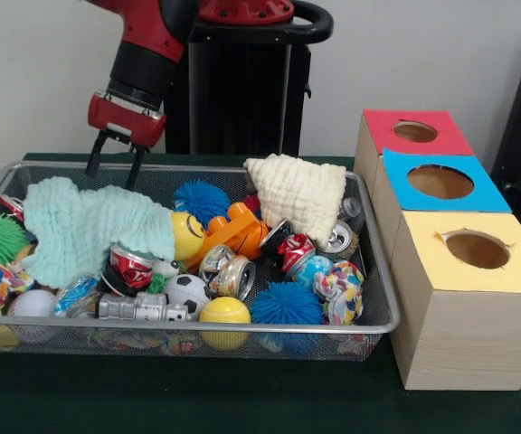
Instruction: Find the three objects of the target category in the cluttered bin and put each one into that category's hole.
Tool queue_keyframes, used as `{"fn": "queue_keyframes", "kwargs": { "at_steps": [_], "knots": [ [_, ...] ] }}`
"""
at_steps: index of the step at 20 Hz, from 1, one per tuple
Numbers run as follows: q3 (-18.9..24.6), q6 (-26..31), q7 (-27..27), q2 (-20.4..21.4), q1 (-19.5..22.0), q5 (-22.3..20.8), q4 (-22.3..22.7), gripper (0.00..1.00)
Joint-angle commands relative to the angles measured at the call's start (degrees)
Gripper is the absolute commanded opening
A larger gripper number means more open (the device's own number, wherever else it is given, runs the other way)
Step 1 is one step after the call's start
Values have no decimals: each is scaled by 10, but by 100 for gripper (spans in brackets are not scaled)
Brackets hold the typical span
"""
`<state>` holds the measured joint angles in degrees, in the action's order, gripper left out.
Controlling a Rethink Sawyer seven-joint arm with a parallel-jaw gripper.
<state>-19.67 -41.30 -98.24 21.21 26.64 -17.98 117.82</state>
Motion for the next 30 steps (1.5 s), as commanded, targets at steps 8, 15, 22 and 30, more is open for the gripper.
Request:
{"fn": "queue_keyframes", "kwargs": {
  "at_steps": [8, 15, 22, 30],
  "knots": [
    [0, -47, -82, 7, 0, 11, -52, 100],
    [17, -95, -114, 16, 17, 14, -53, 100],
    [83, -80, -166, 29, 62, -11, -62, 100],
    [125, -130, -181, 25, 127, -52, -49, 100]
  ]
}}
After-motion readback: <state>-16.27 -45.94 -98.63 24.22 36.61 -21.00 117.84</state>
